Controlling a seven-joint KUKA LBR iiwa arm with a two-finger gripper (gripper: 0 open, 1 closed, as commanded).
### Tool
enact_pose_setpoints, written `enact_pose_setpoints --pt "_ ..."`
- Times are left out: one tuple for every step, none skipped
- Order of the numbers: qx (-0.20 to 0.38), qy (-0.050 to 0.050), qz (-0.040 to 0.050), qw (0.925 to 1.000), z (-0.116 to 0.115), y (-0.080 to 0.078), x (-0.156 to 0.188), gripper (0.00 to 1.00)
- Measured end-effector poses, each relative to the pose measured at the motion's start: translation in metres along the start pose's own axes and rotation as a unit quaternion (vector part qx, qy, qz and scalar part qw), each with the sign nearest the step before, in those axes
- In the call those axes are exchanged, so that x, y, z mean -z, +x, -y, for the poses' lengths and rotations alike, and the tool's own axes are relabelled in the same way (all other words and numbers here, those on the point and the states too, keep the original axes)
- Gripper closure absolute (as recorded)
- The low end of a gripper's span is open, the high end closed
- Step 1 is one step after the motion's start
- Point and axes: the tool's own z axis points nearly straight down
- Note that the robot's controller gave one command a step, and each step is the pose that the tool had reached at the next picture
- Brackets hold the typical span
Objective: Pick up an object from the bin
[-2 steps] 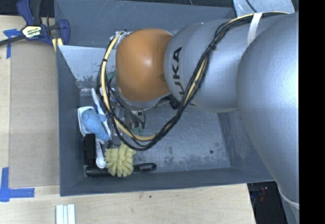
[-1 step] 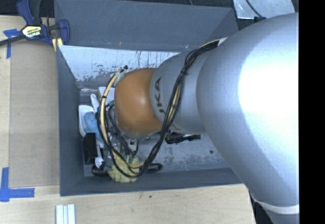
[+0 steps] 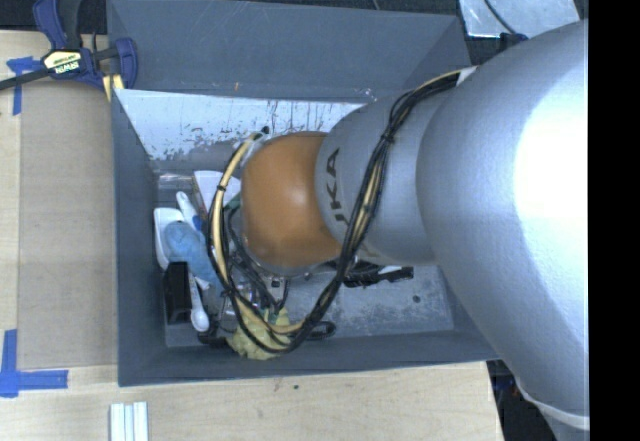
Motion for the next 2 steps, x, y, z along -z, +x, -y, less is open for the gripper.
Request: enact_pose_setpoints --pt "-0.122 -0.003 0.0032 0.9925 0.036 -0.006 -0.002 0.0" --pt "-0.094 -0.002 0.0024 0.9956 0.034 -0.011 -0.03 0.0"
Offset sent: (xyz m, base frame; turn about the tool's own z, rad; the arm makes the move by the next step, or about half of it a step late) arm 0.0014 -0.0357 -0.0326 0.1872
